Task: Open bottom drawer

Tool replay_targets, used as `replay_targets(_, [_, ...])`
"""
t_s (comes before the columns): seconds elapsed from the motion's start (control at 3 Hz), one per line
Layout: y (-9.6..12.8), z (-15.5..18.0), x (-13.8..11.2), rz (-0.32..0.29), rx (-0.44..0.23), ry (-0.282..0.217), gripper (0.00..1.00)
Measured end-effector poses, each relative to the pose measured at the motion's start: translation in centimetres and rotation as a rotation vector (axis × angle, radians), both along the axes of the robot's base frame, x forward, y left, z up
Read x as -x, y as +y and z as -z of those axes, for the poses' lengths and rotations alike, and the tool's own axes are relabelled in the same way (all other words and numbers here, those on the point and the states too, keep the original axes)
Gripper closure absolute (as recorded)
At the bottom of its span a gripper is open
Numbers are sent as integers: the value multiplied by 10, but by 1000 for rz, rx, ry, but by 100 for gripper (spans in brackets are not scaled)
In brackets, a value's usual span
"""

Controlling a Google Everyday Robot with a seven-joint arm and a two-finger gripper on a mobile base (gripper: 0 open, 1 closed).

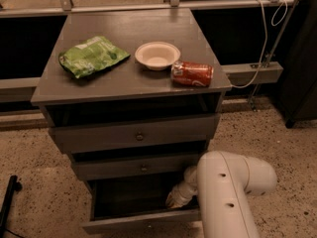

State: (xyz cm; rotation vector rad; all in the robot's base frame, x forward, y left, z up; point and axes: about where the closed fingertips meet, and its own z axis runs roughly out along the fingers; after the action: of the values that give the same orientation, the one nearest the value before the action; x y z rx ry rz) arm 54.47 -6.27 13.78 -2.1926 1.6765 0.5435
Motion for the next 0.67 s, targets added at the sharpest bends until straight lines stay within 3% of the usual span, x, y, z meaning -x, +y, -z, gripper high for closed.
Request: replay_targets(0.67, [-22, -6, 65, -48, 26, 166, 100])
